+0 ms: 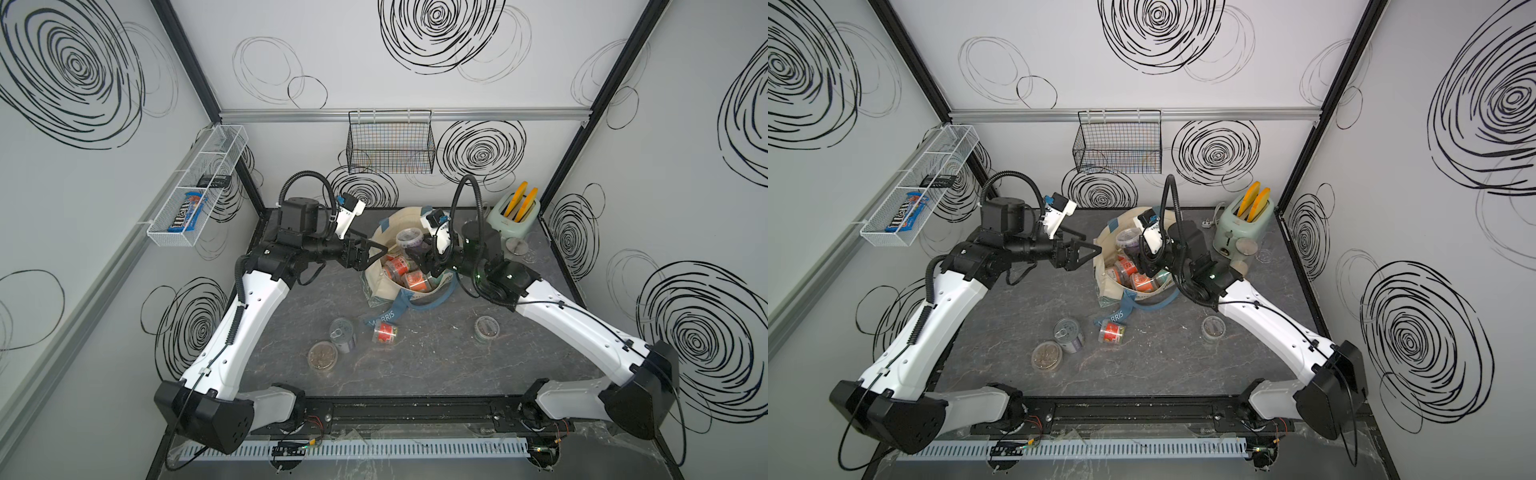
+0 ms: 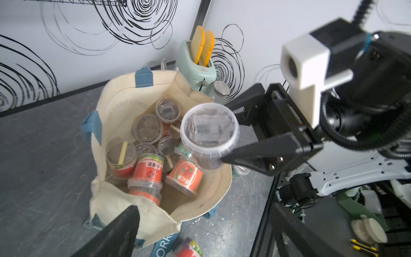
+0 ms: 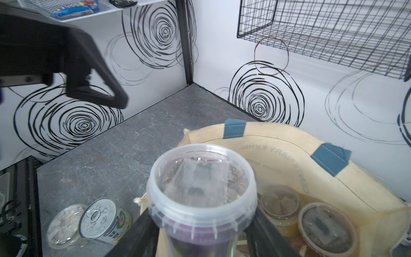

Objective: Take out the seed jars from the canvas bag
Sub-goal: Place the seed jar at the center of the board.

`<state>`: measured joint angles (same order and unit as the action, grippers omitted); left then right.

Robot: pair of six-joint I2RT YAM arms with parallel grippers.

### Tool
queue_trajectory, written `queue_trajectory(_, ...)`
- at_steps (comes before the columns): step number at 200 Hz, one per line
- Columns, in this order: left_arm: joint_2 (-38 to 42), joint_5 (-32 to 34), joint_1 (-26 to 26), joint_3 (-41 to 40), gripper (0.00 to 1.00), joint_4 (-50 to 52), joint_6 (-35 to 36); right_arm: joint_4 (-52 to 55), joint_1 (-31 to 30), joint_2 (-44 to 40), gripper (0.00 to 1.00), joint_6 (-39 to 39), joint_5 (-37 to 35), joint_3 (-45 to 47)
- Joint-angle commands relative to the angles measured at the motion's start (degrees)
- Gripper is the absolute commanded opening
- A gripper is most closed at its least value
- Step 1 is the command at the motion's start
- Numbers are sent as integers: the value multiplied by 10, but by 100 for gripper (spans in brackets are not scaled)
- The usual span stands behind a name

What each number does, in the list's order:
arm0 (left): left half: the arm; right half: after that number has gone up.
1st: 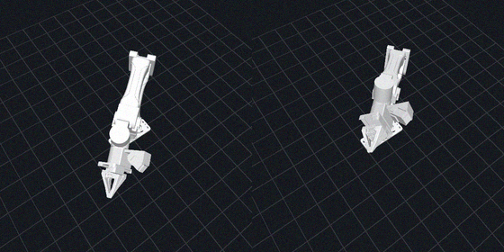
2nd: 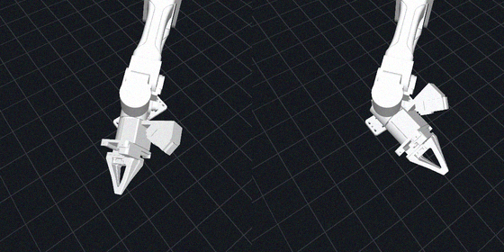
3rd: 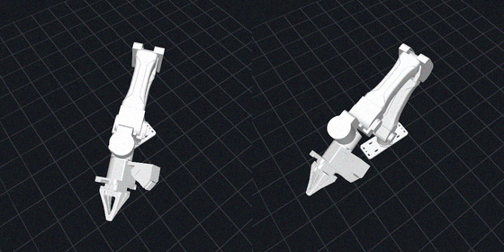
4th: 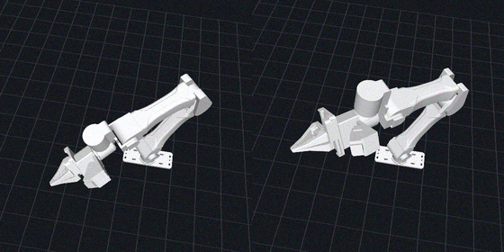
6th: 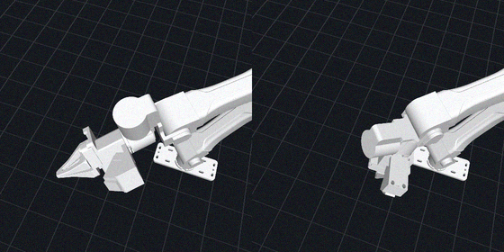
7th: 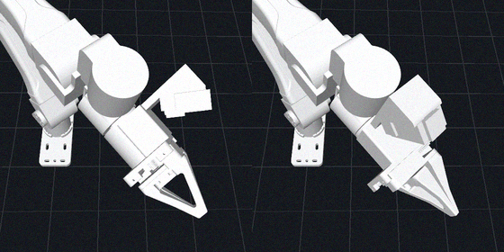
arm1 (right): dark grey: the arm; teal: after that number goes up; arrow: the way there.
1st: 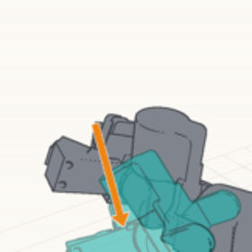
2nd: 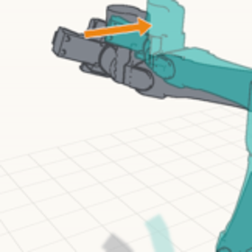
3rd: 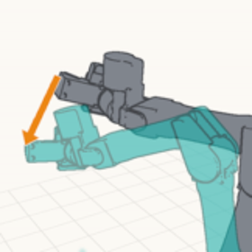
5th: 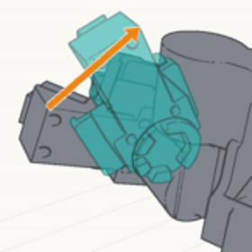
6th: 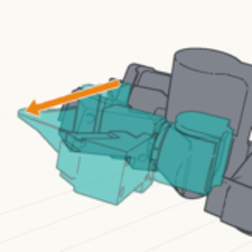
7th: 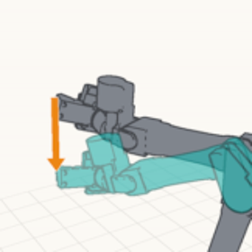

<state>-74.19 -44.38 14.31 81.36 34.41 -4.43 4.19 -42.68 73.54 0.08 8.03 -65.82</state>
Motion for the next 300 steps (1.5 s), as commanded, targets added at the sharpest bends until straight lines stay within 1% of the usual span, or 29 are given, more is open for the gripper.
queue_trajectory(1, -10, -68, 5, 18, 96, -45, -77, -48, -42, -34, 63, 3, -38, 25)
queue_trajectory(13, -14, -91, 5, 18, 96, -46, -84, -49, -67, -38, 63, 0, -57, 32)
queue_trajectory(25, -17, -94, 6, 22, 96, -31, -75, -52, -89, -35, 63, -6, -77, 36)
queue_trajectory(41, -23, -74, 5, 31, 96, 8, -44, -63, -112, -25, 63, -18, -93, 36)
queue_trajectory(57, -28, -39, 4, 39, 96, 55, -4, -76, -133, -8, 63, -41, -108, 31)
queue_trajectory(69, -29, -17, -3, 43, 96, 89, 26, -84, -151, 13, 63, -65, -126, 23)
queue_trajectory(79, -29, -12, -12, 47, 96, 121, 50, -91, -163, 34, 63, -78, -137, 12)
queue_trajectory(102, -22, -13, -46, 50, 96, 184, 94, -133, -178, 77, 63, -87, -133, -1)
queue_trajectory(133, 5, -38, -136, 26, 96, 217, 123, -186, -186, 132, 63, -90, -116, -19)
queue_trajectory(155, 17, -38, -181, 8, 96, 238, 157, -209, -195, 175, 63, -86, -106, -38)
queue_trajectory(169, 20, -36, -210, -3, 96, 245, 170, -222, -202, 203, 63, -78, -98, -50)
queue_trajectory(195, 16, -19, -256, -26, 96, 240, 172, -244, -213, 254, 64, -65, -84, -76)
queue_trajectory(222, 6, -27, -295, -47, 96, 238, 191, -262, -215, 312, 64, -53, -79, -106)
queue_trajectory(245, 7, -34, -330, -78, 96, 217, 198, -263, -219, 368, 64, -48, -68, -147)
queue_trajectory(277, 6, 20, -350, -117, 96, 185, 215, -284, -220, 428, 64, -32, -50, -180)
queue_trajectory(300, 4, 51, -358, -144, 96, 156, 218, -285, -219, 467, 64, -32, -64, -202)
